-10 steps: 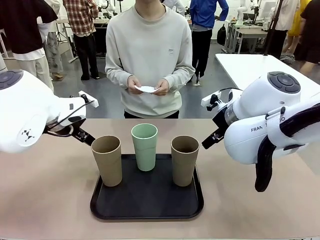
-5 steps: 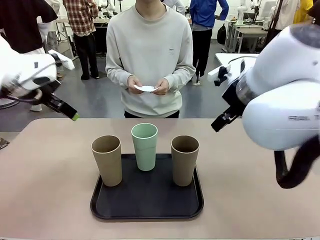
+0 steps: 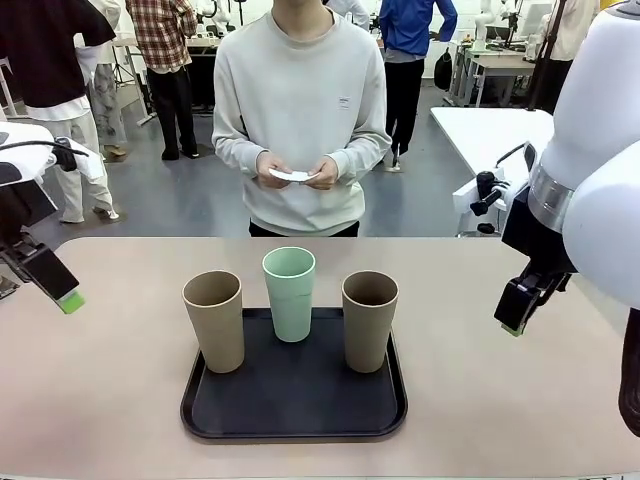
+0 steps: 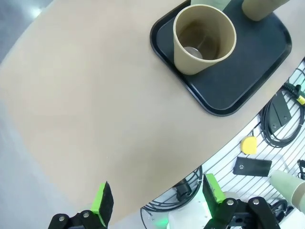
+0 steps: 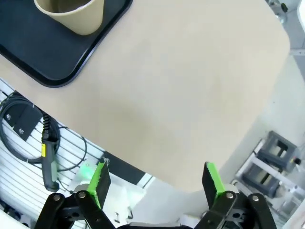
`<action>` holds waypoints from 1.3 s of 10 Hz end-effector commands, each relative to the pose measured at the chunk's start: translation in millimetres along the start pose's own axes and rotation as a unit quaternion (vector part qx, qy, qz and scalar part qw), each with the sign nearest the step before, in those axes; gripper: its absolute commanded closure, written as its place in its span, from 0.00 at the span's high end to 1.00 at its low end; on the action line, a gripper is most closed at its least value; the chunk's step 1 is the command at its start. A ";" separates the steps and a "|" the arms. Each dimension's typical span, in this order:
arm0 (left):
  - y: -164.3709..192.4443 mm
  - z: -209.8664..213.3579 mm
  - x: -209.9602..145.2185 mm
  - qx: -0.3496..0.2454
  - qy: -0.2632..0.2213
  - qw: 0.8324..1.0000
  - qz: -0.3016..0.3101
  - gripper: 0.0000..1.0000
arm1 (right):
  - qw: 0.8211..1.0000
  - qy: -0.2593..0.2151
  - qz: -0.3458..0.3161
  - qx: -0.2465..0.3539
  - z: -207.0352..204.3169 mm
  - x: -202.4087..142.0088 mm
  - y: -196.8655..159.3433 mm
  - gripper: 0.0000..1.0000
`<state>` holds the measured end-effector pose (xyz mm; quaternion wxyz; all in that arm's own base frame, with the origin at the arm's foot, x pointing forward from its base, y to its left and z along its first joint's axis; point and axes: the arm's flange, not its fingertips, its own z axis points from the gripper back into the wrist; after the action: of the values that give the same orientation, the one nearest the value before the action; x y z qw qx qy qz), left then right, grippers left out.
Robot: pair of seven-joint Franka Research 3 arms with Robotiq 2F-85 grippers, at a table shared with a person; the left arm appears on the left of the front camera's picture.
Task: Place coasters on the table and set cups on them.
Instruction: Pick up one Reusable plastic cup and place it on a coaster set by the human.
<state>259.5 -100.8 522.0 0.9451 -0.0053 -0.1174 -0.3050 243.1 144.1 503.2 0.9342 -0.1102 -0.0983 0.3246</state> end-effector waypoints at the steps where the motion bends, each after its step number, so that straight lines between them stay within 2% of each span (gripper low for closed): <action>1: -1.0 -1.1 6.6 -0.006 -0.015 1.000 -0.004 1.00 | 1.000 -0.002 0.001 0.000 0.8 -0.2 1.1 1.00; 2: 0.0 0.0 0.0 0.000 0.000 1.000 0.000 1.00 | 0.981 -0.080 -0.126 0.127 -7.1 -13.0 -37.9 1.00; 3: 24.4 9.2 -4.5 -0.150 -0.082 0.985 0.022 1.00 | 0.929 -0.154 -0.196 0.275 -14.4 -31.2 -70.6 1.00; 4: 45.9 6.6 -11.8 -0.284 -0.155 0.946 0.027 1.00 | 0.869 -0.180 -0.250 0.388 -31.7 -49.1 -104.5 1.00; 5: 73.1 3.4 -15.0 -0.380 -0.208 0.900 0.044 1.00 | 0.820 -0.203 -0.281 0.455 -46.1 -60.8 -131.6 1.00; 6: 92.9 -9.1 -26.8 -0.447 -0.234 0.859 0.086 1.00 | 0.778 -0.204 -0.304 0.511 -60.7 -75.5 -156.9 1.00; 7: 114.0 -23.2 -35.9 -0.480 -0.222 0.840 0.121 1.00 | 0.760 -0.177 -0.315 0.540 -73.5 -87.1 -172.6 1.00; 9: 144.4 -42.2 -61.1 -0.526 -0.176 0.816 0.166 1.00 | 0.732 -0.150 -0.338 0.572 -88.5 -111.9 -193.8 1.00; 11: 159.8 -49.3 -87.6 -0.528 -0.149 0.807 0.222 1.00 | 0.723 -0.150 -0.352 0.574 -90.4 -136.4 -207.0 1.00; 13: 161.0 -45.6 -107.4 -0.518 -0.144 0.798 0.272 1.00 | 0.719 -0.161 -0.366 0.569 -88.0 -156.7 -212.4 1.00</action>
<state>284.2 92.4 447.6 0.8062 -0.5827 -0.0727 -0.0717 272.1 -127.0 454.2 0.8349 0.5451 -0.0634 -0.0420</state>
